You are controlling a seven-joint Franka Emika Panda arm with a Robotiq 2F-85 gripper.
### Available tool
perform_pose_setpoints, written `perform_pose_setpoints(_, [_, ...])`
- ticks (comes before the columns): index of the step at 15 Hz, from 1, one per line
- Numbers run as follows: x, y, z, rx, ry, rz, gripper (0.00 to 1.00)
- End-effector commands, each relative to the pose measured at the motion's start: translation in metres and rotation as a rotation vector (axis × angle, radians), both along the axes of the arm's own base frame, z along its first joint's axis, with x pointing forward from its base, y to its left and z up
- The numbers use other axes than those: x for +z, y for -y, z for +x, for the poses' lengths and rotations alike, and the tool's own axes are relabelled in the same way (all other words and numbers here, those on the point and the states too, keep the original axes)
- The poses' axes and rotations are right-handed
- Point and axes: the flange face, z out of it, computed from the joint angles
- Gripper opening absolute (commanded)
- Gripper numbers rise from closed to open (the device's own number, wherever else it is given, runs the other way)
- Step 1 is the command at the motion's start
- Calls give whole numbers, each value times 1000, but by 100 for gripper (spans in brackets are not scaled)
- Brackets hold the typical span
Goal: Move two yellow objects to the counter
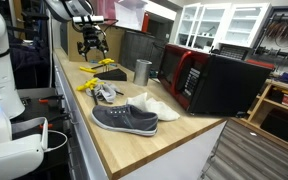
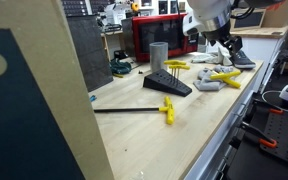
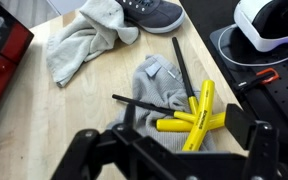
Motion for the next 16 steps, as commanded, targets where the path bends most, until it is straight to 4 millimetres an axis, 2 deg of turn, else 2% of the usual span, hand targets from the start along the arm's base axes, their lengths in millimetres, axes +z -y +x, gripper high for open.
perform_pose_setpoints(1, [34,-14,5,-24,56,138,100])
perform_pose_setpoints(5, [65,-34,27,-61,122,363,100])
perform_pose_setpoints(8, [80,-42,43,-104,162,512,100])
perform_pose_setpoints(13, [84,-54,59,-187,224,716,100])
perform_pose_setpoints(16, [83,-49,69,-243,266,797,100])
